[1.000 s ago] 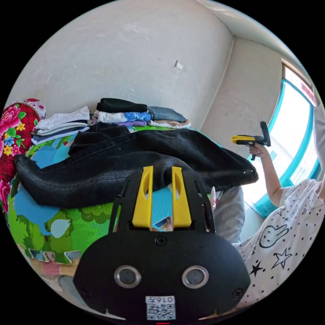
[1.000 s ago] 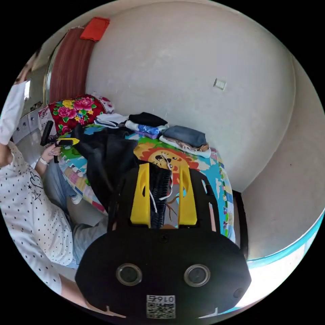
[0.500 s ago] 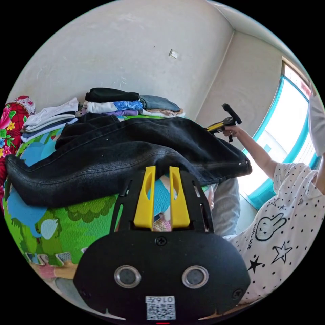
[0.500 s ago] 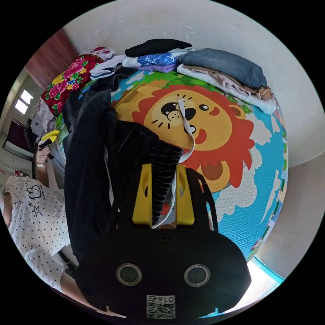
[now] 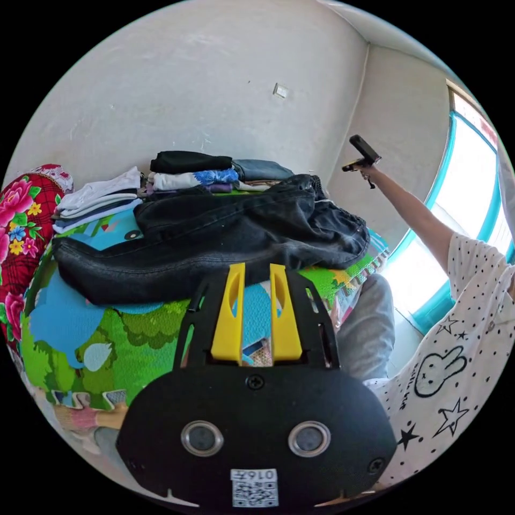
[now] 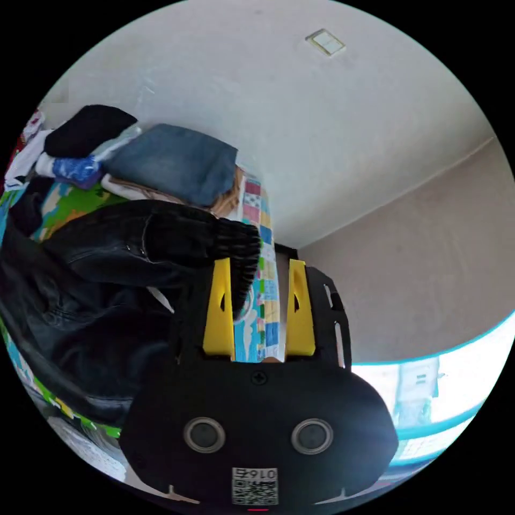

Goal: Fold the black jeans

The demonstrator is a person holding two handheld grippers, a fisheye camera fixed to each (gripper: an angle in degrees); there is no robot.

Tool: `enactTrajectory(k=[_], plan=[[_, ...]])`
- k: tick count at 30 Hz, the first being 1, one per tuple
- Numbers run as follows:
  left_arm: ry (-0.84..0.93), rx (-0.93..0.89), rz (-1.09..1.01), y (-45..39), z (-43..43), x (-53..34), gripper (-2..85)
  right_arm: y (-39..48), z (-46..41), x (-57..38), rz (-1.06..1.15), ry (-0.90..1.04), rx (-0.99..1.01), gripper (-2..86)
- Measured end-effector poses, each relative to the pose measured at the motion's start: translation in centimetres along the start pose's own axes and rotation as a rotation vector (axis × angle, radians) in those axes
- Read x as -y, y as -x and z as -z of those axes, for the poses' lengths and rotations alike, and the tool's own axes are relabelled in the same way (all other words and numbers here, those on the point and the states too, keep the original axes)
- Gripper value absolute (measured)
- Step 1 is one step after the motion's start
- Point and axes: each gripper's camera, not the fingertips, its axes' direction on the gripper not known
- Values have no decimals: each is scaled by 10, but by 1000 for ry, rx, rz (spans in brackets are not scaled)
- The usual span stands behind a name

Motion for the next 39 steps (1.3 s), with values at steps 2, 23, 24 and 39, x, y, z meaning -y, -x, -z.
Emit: enactTrajectory(k=[2, 23, 24, 39], plan=[[4, 43, 18, 10, 7, -3, 77, 7, 3, -23, -63, -78, -180, 77], [105, 476, 619, 280, 81, -18, 98, 113, 132, -384, -13, -611, 827, 117], [92, 448, 633, 290, 81, -12, 107, 120, 134, -388, -17, -614, 838, 118], [133, 518, 407, 301, 80, 66, -4, 248, 137, -321, 85, -376, 712, 36]])
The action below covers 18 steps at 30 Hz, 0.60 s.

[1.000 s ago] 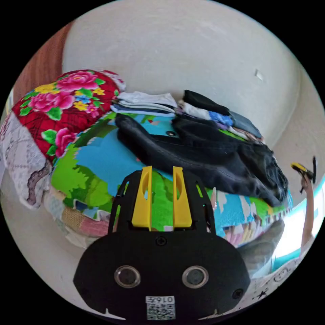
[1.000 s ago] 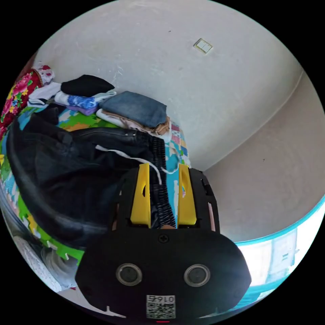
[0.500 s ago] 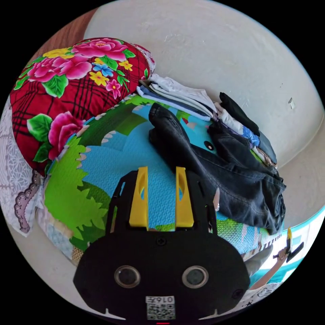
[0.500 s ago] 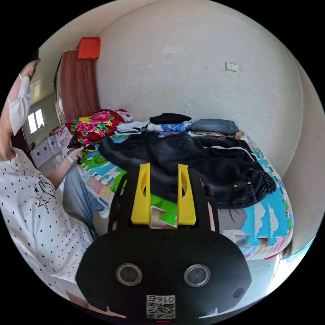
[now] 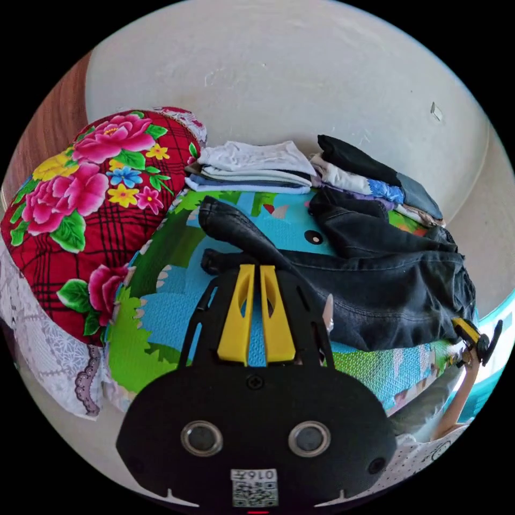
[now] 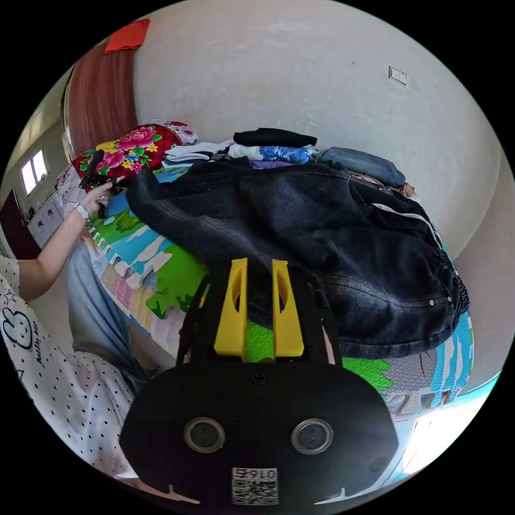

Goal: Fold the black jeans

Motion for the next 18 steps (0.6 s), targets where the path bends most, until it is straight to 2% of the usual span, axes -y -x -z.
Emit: enactTrajectory(k=[4, 10, 11, 13, 15, 18], plan=[[-34, 19, -138, -4, 54, 15, -7, 13, -10, 20, 49, 105, -159, -2], [-127, -55, -264, 4, 170, 49, -6, 24, 68, 46, 65, -133, -67, -5], [-92, -36, -276, 10, 173, 58, -5, 27, 75, 47, 61, -146, -78, -5], [85, 43, -289, 22, 147, 75, -2, 33, 75, 45, 56, -131, -107, -5], [355, 121, -233, 48, 86, 83, -2, 39, 68, 41, 38, -88, -150, -5], [501, 95, -239, 65, 36, 58, -6, 46, 55, 30, 20, -8, -184, -4]])
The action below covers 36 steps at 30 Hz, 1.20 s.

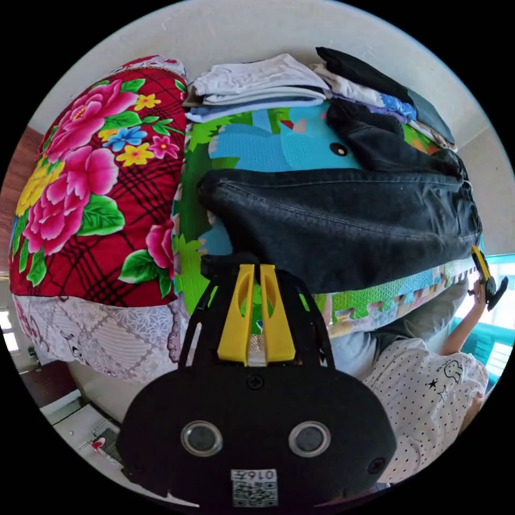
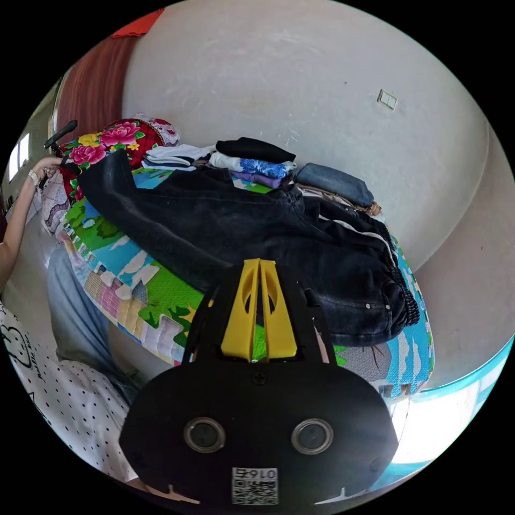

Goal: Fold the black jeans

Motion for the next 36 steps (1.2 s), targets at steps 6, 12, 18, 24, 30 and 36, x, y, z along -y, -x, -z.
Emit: enactTrajectory(k=[6, 12, 18, 24, 30, 36], plan=[[-203, -170, 148, 36, -16, -62, -6, 10, 3, -16, 22, 54, -27, 6], [-375, -178, 104, 45, 18, -105, 15, 31, 12, -24, 173, 8, 40, 79], [-286, -66, 97, 41, -14, -106, 18, 70, -5, -9, 293, -29, 195, 114], [-347, -105, 133, 53, -21, -121, -8, 99, -23, 2, 448, 12, 19, 56], [-607, -131, 144, 68, 45, -132, -9, 68, 15, 42, 436, 20, 68, 18], [-389, -37, 133, 76, 21, -77, 3, -64, 2, 83, -153, -58, 596, 35]])
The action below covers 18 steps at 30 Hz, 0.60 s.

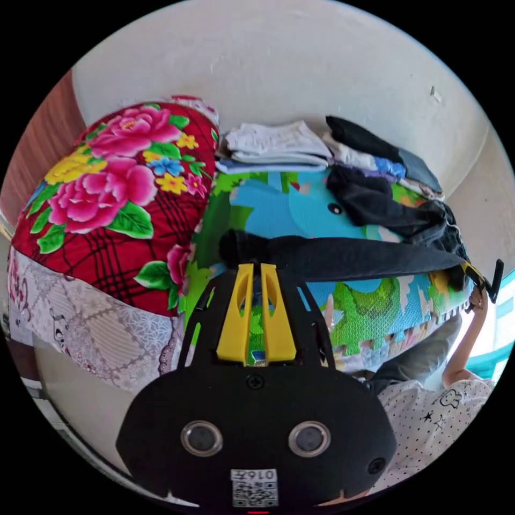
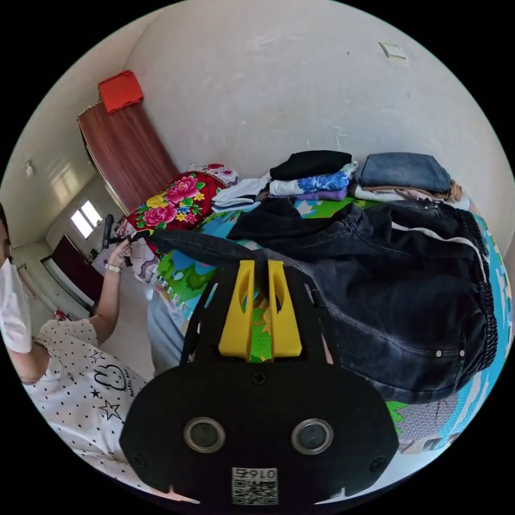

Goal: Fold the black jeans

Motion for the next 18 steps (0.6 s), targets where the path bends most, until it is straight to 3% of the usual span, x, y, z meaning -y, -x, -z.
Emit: enactTrajectory(k=[3, 5, 10, 14, 18], plan=[[146, -34, -23, 4, -37, -7, 26, -21, -24, -8, -64, 103, -114, 70], [123, -49, -5, 10, -42, -19, 34, -23, -36, -21, -48, 160, -240, 103], [28, -131, 76, 38, -26, -54, 55, -4, -24, -44, 83, 144, -341, 98], [-61, -29, 161, 62, -5, -87, 80, 6, -8, -59, 128, 94, -374, 86], [-3, -60, 126, 63, -8, -112, 104, 15, -3, -64, 169, 84, -379, 84]])
